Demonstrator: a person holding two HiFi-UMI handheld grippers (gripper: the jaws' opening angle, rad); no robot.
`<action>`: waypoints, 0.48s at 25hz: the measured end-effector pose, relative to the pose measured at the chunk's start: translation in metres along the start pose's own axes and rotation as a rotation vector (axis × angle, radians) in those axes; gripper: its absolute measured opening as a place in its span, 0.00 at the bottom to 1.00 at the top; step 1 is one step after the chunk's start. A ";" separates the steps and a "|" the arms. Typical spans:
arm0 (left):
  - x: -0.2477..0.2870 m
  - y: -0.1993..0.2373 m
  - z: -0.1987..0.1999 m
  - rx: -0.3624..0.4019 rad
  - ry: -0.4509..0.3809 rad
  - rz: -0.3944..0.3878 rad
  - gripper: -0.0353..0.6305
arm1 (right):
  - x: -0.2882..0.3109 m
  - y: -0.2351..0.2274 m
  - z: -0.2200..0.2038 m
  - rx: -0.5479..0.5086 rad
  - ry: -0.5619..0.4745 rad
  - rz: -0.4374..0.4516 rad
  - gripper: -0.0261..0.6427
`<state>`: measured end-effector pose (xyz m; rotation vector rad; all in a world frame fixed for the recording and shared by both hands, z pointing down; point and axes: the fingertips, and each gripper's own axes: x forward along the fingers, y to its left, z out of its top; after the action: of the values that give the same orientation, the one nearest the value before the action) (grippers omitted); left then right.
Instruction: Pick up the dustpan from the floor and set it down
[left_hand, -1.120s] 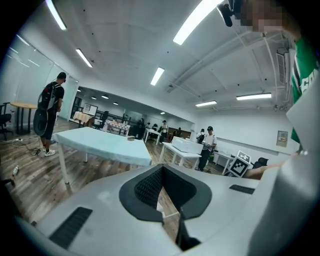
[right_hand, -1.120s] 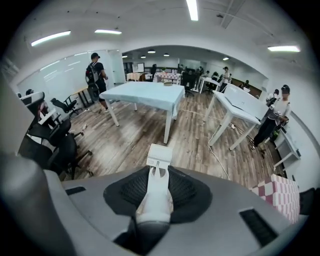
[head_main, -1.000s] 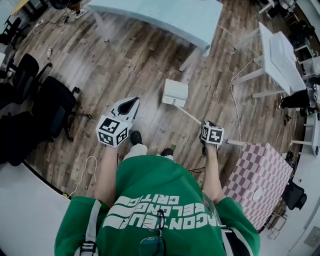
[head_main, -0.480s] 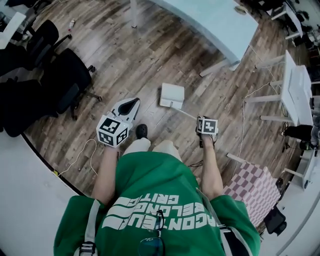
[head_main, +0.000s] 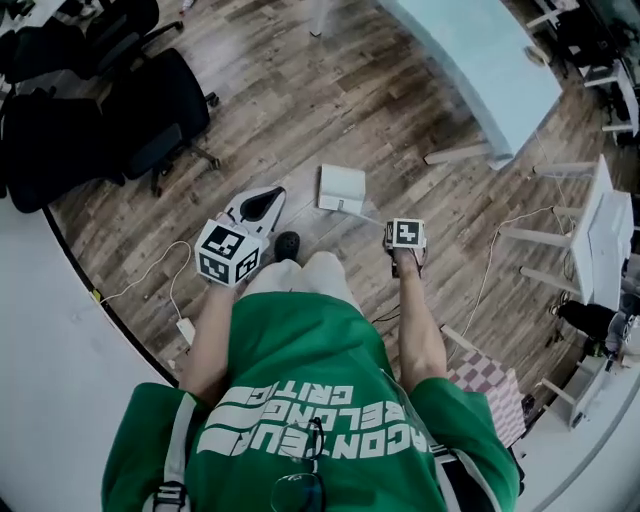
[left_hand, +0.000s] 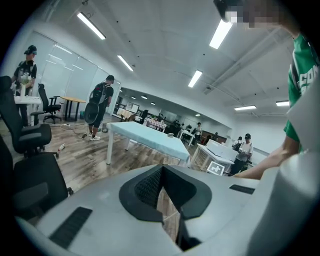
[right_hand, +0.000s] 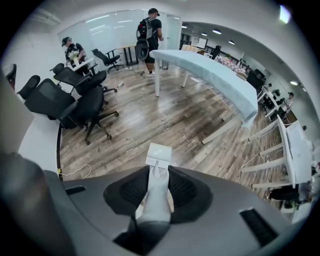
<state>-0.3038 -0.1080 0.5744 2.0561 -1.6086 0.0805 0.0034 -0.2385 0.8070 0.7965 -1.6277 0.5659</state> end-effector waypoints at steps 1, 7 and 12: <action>-0.006 0.002 -0.002 -0.005 -0.001 0.016 0.04 | 0.007 0.004 0.001 -0.012 0.010 0.004 0.22; -0.037 0.019 -0.012 -0.023 0.005 0.104 0.04 | 0.039 0.023 0.016 -0.069 0.061 0.016 0.22; -0.047 0.024 -0.013 -0.041 -0.001 0.146 0.04 | 0.052 0.033 0.023 -0.093 0.099 0.019 0.22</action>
<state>-0.3364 -0.0643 0.5777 1.9068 -1.7453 0.0972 -0.0417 -0.2442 0.8553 0.6751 -1.5606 0.5309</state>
